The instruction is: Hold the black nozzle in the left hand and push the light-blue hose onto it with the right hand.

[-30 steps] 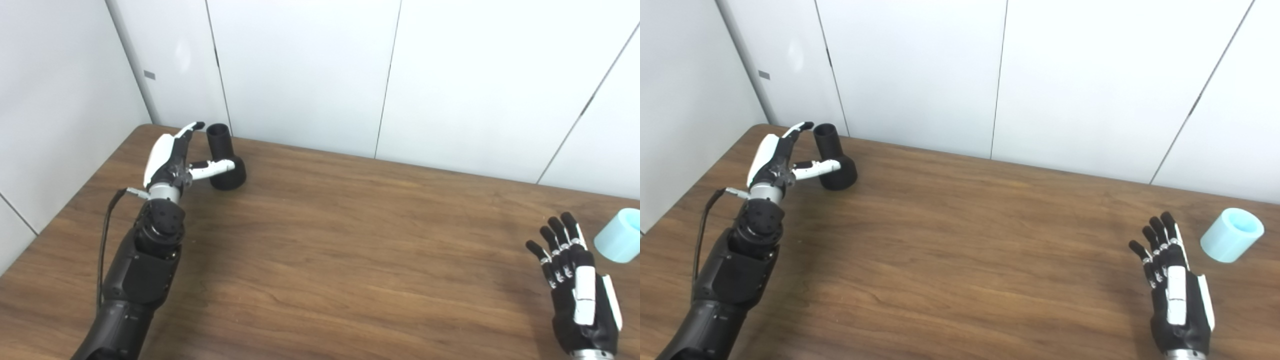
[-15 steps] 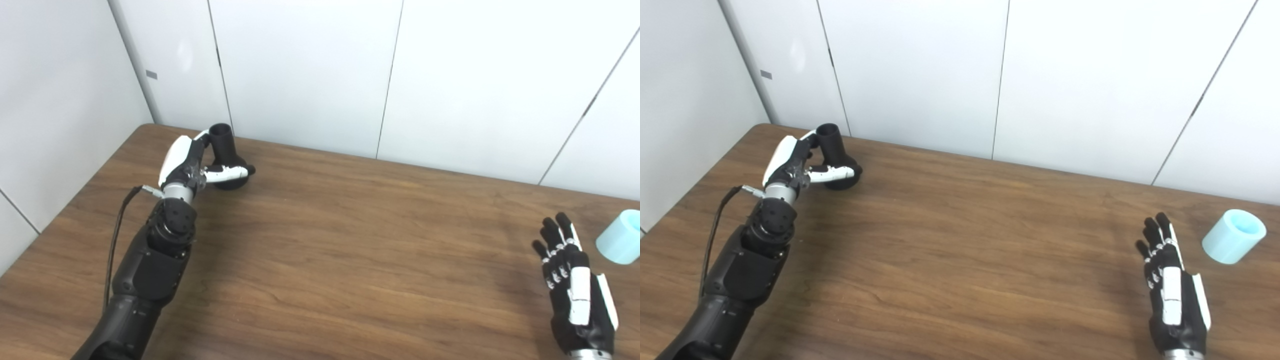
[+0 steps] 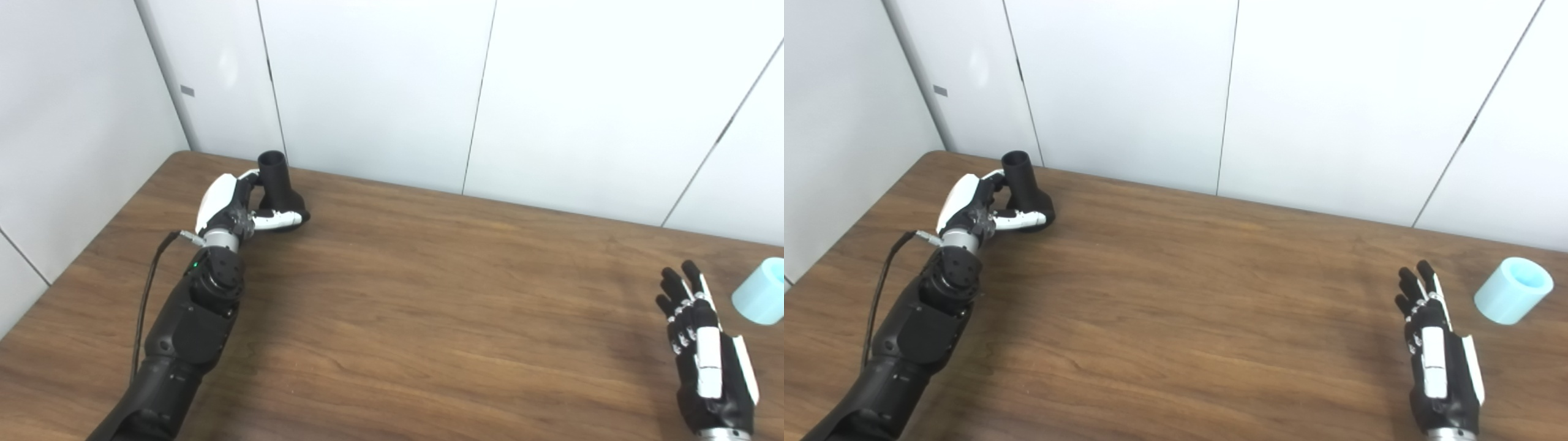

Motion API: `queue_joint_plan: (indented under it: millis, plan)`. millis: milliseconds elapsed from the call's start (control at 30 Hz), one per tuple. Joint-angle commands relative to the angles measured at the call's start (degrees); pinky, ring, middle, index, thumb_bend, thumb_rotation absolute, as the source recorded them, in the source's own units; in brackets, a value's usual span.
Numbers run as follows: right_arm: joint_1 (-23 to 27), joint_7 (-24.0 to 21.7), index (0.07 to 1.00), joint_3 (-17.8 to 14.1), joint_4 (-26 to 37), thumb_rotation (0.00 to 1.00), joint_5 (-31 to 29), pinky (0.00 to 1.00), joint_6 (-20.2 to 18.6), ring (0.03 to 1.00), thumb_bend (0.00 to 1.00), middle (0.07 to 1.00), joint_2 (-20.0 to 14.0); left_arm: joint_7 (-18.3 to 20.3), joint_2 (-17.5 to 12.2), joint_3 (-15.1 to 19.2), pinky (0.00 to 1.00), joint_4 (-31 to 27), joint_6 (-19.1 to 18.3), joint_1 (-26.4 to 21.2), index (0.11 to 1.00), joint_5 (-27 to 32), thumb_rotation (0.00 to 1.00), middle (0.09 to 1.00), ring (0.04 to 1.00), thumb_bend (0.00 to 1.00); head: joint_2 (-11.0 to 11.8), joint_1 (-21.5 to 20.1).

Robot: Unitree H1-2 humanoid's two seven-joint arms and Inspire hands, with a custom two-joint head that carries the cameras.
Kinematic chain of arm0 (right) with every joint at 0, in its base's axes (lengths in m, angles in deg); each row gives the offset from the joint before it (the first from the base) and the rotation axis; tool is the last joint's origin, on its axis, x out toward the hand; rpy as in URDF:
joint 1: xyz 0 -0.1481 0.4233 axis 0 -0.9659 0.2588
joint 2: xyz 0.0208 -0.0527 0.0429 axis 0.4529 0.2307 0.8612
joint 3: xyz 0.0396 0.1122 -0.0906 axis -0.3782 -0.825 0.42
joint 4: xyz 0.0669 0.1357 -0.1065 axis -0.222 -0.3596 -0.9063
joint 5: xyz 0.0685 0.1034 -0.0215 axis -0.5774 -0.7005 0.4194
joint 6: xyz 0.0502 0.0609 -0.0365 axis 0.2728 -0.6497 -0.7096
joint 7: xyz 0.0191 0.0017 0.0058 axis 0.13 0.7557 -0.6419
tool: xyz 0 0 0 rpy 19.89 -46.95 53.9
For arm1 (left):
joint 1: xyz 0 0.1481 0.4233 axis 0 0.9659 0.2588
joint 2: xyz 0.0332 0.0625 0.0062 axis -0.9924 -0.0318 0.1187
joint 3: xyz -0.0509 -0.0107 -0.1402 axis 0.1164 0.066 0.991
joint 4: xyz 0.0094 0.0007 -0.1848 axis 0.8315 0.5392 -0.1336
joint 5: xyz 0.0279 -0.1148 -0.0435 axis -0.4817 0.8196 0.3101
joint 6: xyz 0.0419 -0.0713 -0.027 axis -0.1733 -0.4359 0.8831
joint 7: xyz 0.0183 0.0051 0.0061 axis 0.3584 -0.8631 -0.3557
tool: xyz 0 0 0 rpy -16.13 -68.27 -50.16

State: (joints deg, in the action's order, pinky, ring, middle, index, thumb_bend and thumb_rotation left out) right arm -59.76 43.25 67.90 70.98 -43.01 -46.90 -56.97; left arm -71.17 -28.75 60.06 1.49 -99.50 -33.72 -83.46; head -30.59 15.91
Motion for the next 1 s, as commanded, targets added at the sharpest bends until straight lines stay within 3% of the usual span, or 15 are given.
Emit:
queue_joint_plan:
  millis: [0, 533, 733, 867, 967]
  plan:
    - [-4.94, -0.28, 0.972, 0.16, -6.28, 0.98, -0.49, 0.96, 1.2, 0.963, 0.45, 0.931, 0.51, -1.36, -1.31, 0.59, 0.83, -0.24, 1.17, -3.55, 0.835, -0.33, 0.28, 0.853, 0.884, 0.87, -0.08, -0.07]
    - [-5.19, 0.13, 0.944, 0.43, -5.06, 0.96, 0.17, 0.94, 0.52, 0.941, 0.47, 0.907, 0.88, -0.35, -1.02, 0.14, 0.89, 0.07, 0.84, -5.37, 0.791, 0.6, 0.29, 0.84, 0.906, 0.87, -0.48, -0.54]
    - [-5.45, 0.03, 0.932, 0.22, -4.06, 0.94, -0.57, 0.95, -0.41, 0.944, 0.48, 0.904, 0.87, 0.38, -0.75, -0.81, 0.88, 0.16, -1.35, -6.25, 0.746, -0.07, 0.31, 0.849, 0.908, 0.86, -1.04, -0.54]
    - [-5.69, 1.02, 0.919, 0.33, -3.42, 0.94, 1.03, 0.91, -0.28, 0.91, 0.47, 0.876, 0.91, -0.2, -0.87, -1.42, 0.86, 1.32, -1.46, -6.76, 0.733, -0.36, 0.27, 0.843, 0.896, 0.83, -1.43, -0.58]
    - [-5.99, 1.67, 0.914, 0.59, -2.79, 0.97, 2.64, 0.9, -0.59, 0.898, 0.47, 0.861, 0.76, -1.81, -0.62, -1.42, 0.81, 2.19, -0.68, -6.98, 0.692, -0.69, 0.18, 0.796, 0.851, 0.81, -1.67, -0.63]
